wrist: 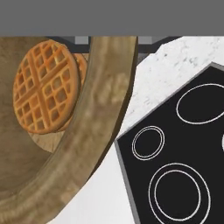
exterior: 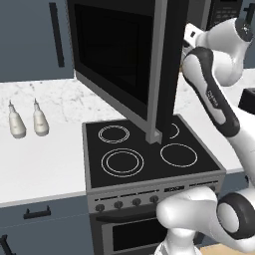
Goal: Open the microwave, place the bowl with waffle inside the microwave, then close the microwave door and turn it on.
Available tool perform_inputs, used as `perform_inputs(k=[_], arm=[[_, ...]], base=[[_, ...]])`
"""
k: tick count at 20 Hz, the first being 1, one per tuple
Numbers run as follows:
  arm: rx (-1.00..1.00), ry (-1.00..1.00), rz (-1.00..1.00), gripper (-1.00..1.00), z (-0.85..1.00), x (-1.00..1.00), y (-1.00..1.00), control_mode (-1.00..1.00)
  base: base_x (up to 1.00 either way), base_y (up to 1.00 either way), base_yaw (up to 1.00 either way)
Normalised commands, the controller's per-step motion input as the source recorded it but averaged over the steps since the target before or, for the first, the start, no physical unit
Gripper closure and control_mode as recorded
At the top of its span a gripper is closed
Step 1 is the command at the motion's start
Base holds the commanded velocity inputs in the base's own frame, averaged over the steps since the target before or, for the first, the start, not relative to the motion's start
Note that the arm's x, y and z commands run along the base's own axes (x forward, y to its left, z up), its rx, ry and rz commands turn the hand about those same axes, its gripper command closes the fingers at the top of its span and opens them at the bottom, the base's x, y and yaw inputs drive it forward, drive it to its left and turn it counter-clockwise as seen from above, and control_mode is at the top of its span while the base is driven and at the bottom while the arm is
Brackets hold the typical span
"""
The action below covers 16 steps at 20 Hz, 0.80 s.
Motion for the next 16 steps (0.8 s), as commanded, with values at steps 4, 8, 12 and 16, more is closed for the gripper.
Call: perform_inputs(k=[4,8,12,16], arm=[[-0.10,0.00,-0.27,1.00,0.10,0.38,0.65,-1.00],[0.03,-0.05,-0.35,1.00,0.00,0.06,0.37,-1.00],[0.26,-0.01,-0.21,1.00,0.00,0.12,0.00,-1.00],[0.33,0.00,-0.06,1.00,0.00,0.21,-0.03,-1.00]], base=[[0.00,0.00,0.00],[0.00,0.00,0.00],[0.00,0.00,0.00],[0.00,0.00,0.00]])
